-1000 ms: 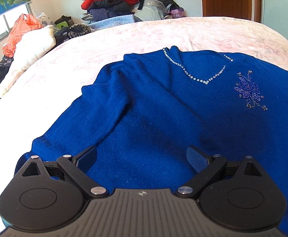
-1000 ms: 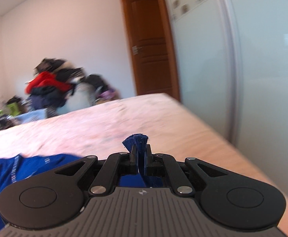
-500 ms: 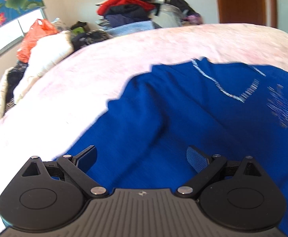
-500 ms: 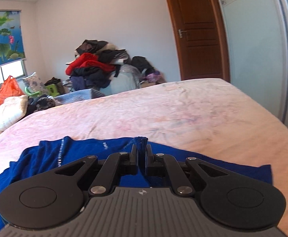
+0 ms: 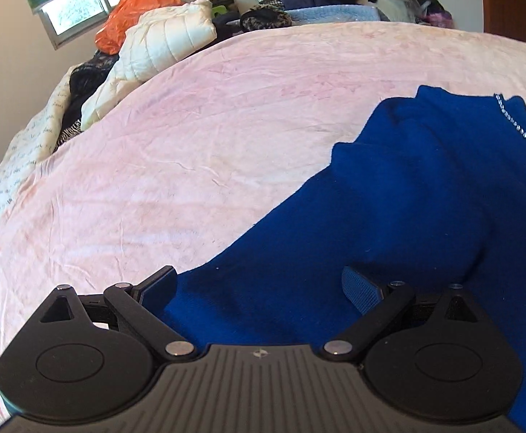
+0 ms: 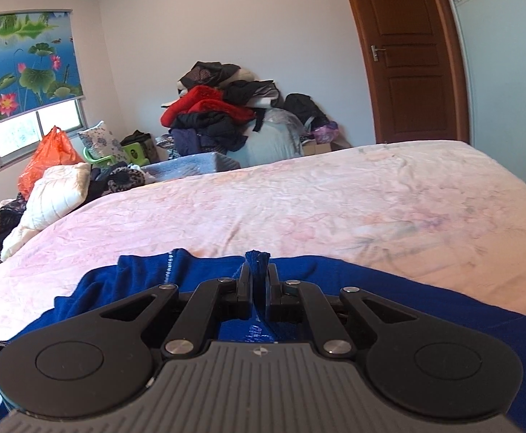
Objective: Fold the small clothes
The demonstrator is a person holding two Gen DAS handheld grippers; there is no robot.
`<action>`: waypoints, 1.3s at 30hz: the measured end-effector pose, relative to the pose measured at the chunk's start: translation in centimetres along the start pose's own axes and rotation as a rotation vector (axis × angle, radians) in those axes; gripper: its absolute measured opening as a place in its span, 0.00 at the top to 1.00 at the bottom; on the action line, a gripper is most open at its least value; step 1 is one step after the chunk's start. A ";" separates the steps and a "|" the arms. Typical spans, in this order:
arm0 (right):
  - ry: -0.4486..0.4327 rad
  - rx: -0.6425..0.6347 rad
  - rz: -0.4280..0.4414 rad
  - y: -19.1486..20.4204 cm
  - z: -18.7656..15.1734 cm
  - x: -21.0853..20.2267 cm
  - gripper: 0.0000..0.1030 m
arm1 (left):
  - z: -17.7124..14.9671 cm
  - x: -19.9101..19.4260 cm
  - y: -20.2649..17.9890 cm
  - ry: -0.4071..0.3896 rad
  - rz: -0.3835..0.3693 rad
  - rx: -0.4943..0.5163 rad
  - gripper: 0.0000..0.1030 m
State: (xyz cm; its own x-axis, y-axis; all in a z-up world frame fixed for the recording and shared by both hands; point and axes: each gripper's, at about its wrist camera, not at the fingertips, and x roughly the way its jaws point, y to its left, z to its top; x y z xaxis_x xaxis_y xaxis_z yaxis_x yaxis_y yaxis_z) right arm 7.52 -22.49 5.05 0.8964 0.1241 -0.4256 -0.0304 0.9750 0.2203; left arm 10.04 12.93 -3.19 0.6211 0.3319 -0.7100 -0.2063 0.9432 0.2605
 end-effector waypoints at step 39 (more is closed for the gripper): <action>0.058 -0.216 0.137 14.9 -1.0 9.6 0.92 | -0.4 -6.8 0.0 -0.037 -0.232 -0.015 0.05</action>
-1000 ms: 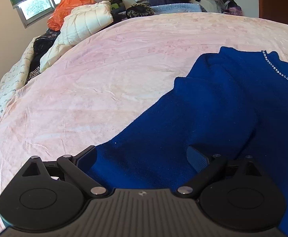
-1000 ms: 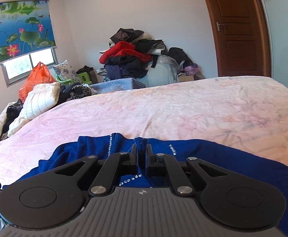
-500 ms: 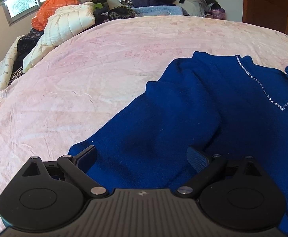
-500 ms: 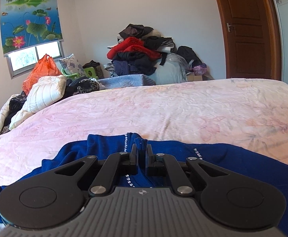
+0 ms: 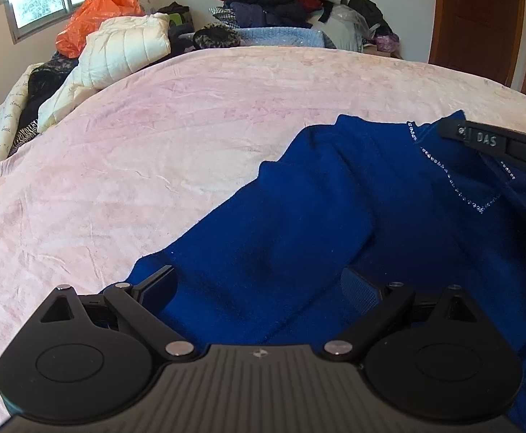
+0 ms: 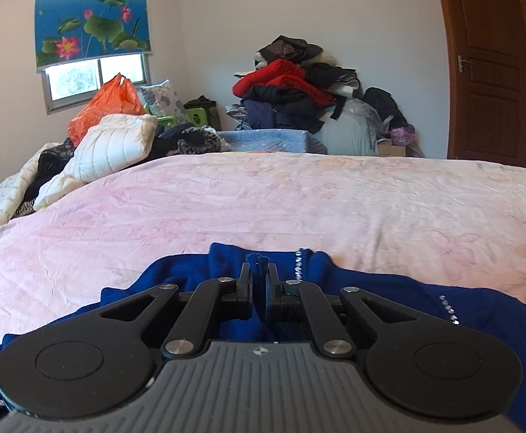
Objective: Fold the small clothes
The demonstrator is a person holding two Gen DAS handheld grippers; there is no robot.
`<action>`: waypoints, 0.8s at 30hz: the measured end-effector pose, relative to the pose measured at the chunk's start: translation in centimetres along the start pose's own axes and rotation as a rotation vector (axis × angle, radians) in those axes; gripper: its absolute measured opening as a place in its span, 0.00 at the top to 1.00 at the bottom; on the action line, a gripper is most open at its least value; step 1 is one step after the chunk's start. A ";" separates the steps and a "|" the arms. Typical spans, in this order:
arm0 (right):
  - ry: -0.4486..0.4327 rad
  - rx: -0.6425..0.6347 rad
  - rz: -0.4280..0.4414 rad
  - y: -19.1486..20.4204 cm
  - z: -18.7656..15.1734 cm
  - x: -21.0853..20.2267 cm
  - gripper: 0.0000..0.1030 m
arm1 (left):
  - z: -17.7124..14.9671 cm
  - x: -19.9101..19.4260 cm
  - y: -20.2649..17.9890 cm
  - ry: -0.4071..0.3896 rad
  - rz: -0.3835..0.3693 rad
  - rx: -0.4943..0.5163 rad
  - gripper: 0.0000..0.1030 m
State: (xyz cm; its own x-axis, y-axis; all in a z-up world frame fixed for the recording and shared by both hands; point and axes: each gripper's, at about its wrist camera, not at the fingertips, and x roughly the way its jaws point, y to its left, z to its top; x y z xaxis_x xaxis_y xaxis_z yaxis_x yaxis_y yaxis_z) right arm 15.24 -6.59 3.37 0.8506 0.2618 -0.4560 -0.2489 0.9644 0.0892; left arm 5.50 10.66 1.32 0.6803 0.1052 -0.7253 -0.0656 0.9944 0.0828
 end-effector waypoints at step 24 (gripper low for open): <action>0.120 0.335 0.228 -2.9 -1.1 0.8 0.65 | -1.2 -0.2 2.3 0.066 0.002 -0.062 0.05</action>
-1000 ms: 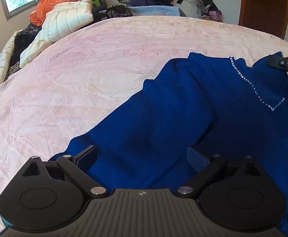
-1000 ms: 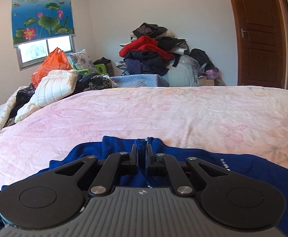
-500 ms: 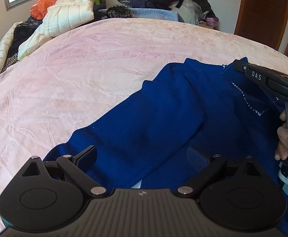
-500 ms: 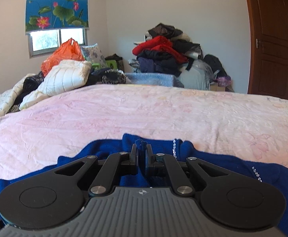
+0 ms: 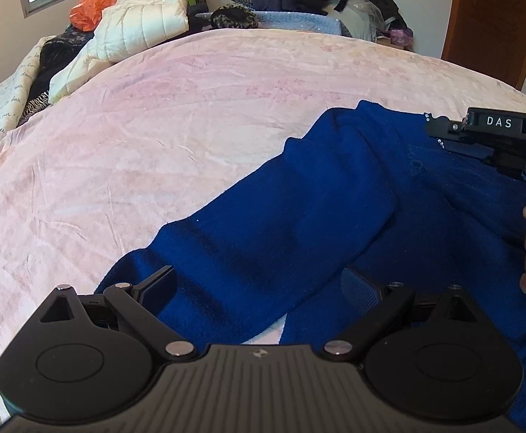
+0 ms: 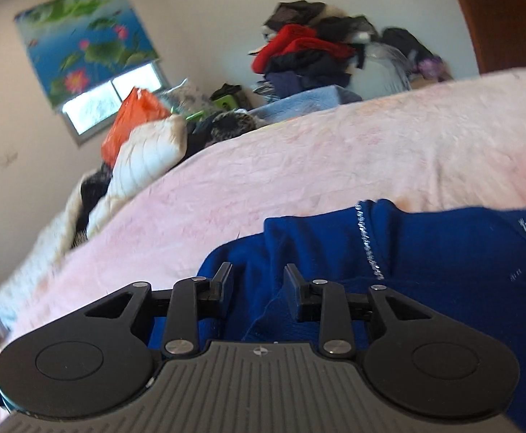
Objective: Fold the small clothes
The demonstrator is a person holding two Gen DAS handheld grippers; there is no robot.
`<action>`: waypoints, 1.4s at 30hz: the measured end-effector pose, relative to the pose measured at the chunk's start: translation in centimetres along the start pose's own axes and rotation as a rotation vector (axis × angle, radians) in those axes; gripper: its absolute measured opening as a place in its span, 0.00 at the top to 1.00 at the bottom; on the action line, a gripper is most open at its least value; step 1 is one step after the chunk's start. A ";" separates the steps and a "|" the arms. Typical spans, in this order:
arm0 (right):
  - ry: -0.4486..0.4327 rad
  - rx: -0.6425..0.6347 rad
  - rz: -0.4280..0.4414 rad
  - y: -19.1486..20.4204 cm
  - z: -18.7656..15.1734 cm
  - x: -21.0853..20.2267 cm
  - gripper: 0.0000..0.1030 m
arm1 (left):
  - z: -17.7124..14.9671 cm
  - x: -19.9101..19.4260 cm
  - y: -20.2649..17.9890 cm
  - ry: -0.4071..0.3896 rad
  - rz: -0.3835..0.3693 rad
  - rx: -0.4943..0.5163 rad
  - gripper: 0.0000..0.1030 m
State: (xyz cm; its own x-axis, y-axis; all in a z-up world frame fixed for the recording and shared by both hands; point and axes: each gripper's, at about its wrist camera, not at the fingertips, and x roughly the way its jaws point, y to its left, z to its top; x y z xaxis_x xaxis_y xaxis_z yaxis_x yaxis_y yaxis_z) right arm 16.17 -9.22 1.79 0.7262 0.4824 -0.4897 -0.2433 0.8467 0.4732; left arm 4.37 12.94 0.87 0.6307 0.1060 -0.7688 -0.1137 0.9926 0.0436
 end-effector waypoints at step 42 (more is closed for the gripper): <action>0.104 -0.503 0.017 11.9 -6.5 -2.7 0.32 | -4.6 -0.4 10.6 0.030 0.398 -0.127 0.05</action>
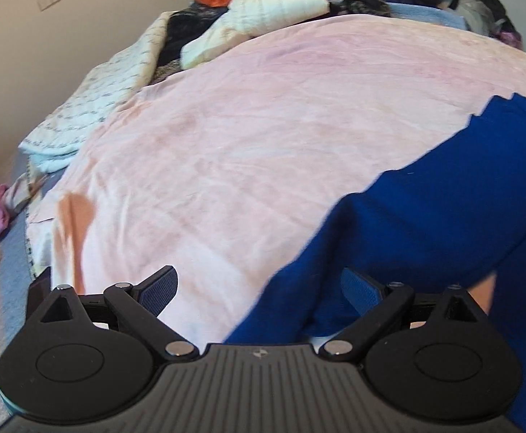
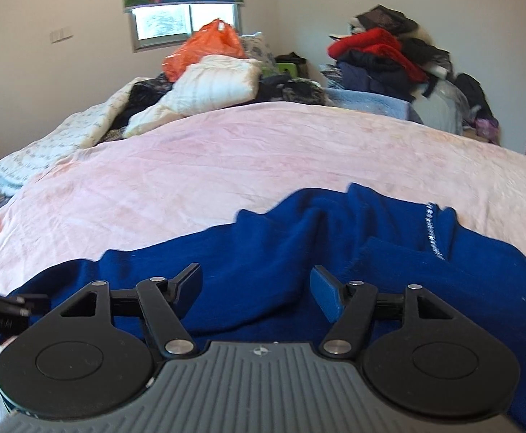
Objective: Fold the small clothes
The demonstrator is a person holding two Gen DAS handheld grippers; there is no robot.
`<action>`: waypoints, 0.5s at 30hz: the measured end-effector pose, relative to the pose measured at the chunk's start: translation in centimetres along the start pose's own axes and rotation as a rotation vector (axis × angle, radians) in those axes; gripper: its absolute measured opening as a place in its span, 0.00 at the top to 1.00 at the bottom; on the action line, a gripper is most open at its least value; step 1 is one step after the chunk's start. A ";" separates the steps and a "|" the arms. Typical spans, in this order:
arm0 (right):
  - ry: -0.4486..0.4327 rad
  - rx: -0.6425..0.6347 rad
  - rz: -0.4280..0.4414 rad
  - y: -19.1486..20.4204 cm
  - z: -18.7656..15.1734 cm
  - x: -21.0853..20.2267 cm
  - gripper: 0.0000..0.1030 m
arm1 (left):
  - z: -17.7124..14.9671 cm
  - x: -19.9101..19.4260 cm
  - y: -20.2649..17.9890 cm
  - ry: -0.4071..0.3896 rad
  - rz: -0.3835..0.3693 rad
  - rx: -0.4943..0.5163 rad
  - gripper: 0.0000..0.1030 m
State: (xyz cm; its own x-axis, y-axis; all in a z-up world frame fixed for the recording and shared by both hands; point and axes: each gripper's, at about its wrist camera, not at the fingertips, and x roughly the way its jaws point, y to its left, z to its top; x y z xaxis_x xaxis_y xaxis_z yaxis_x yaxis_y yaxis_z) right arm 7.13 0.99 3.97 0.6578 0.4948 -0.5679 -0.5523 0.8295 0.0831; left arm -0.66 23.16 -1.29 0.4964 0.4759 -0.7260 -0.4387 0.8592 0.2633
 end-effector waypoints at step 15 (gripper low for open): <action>0.002 -0.526 0.160 13.1 -2.4 0.6 0.30 | 0.3 2.7 8.4 0.033 0.206 -0.193 0.05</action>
State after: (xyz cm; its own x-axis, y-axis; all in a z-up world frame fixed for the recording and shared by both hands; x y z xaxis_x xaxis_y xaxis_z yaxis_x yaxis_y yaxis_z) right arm -0.90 11.53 2.79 0.5438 0.6036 -0.5830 -0.8273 0.5021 -0.2518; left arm -2.81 31.71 -0.86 0.3590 0.6278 -0.6906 -0.6642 0.6917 0.2835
